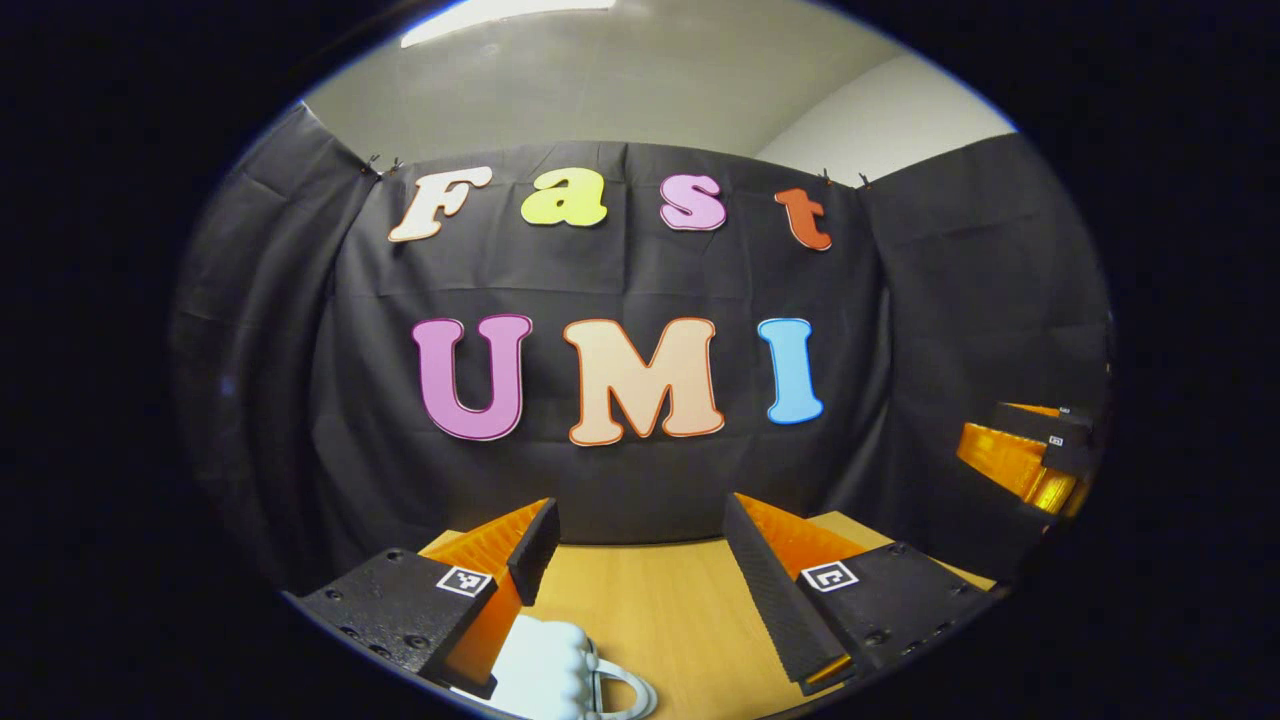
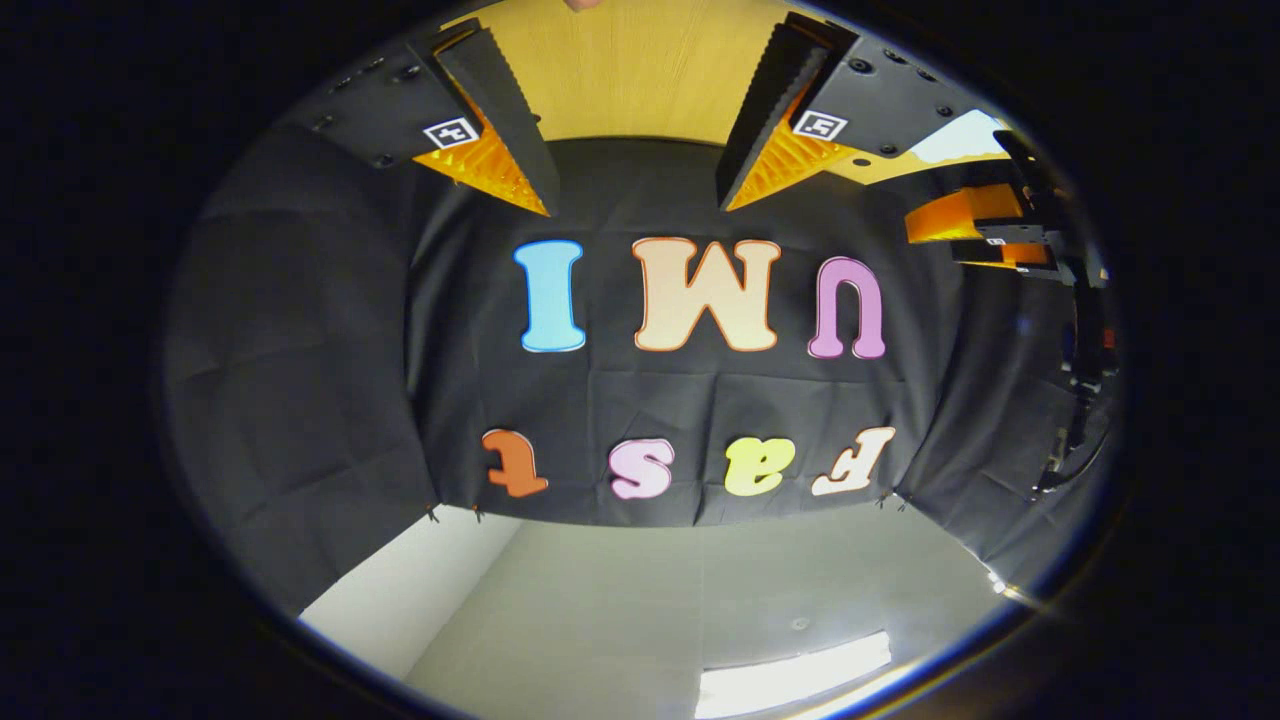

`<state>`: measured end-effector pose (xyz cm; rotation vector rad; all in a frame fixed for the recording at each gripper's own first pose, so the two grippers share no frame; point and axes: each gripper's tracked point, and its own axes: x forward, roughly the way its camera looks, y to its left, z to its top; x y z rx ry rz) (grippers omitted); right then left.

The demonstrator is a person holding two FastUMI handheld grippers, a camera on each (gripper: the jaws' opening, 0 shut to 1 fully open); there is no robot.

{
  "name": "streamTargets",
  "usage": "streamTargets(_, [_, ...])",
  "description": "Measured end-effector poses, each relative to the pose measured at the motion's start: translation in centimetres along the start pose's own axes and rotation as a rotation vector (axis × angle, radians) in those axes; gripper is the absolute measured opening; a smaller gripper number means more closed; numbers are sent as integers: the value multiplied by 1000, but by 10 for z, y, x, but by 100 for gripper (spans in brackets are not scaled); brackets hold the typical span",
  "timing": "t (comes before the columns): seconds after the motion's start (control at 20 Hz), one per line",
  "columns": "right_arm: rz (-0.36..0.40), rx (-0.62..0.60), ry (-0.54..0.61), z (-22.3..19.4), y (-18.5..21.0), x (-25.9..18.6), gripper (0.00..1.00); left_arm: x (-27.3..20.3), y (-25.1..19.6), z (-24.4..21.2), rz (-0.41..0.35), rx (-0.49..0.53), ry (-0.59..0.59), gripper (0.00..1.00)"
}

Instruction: First open the suitcase, pack the skin care products into it, and then close the suitcase.

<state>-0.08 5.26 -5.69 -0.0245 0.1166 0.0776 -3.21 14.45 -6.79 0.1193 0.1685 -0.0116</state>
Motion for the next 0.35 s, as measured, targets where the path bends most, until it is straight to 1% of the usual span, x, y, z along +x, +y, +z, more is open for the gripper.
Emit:
streamTargets(0.05, [-20,-13,-11,4,-2,-5,94,3,1,11,-12,-1,-22,96])
streamTargets(0.1, [-35,-18,-16,6,-3,-8,98,8,5,20,-22,4,-36,92])
streamTargets(0.2, [-52,-12,-30,14,-3,-18,99,9,3,32,-39,22,-65,100])
streamTargets(0.25, [-62,-8,-26,12,-5,-20,99,8,1,37,-44,33,-82,96])
streamTargets(0.35, [-66,2,-18,12,-3,-23,99,6,-4,45,-62,49,-107,96])
